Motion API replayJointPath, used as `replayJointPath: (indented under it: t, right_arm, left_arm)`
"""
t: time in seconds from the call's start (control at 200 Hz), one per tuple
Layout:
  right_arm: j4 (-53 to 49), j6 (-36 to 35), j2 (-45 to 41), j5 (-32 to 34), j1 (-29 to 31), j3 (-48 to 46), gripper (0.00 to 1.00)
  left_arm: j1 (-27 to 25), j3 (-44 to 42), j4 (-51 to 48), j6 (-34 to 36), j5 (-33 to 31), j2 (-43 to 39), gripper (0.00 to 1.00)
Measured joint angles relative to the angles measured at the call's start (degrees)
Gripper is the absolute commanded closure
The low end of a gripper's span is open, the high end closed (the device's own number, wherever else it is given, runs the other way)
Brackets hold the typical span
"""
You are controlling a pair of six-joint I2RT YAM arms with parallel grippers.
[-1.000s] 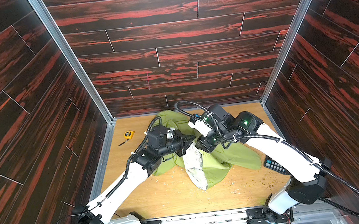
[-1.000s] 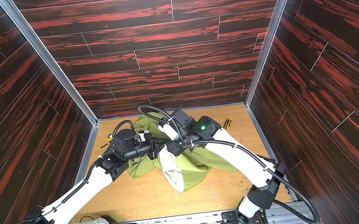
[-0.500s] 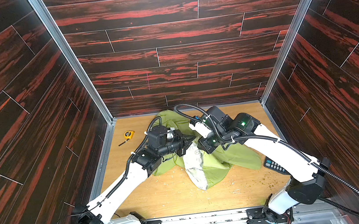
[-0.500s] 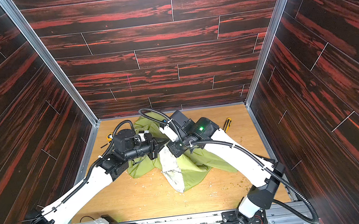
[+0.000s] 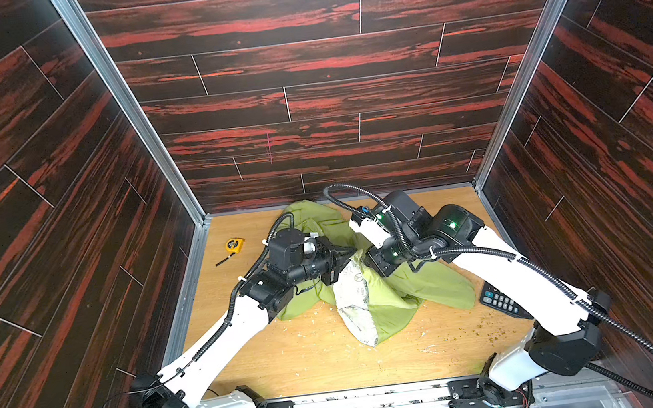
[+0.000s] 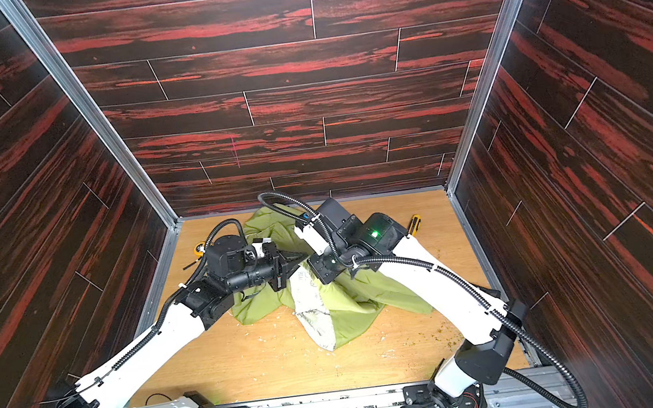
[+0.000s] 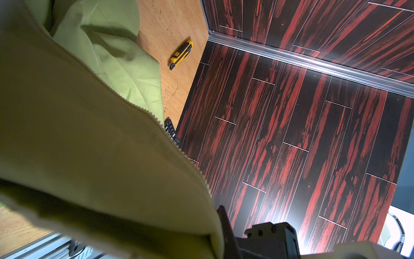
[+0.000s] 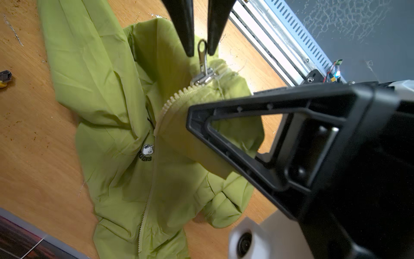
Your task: Zip up the jacket
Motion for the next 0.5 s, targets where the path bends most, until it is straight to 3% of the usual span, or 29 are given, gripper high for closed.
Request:
replayJointPath:
  t: [0.501]
  right_arm:
    - [0.4, 0.0, 0.0, -1.9, 0.0, 0.0, 0.86]
  left_arm:
    - [0.0, 0.0, 0.0, 0.0, 0.3, 0.0, 1.0]
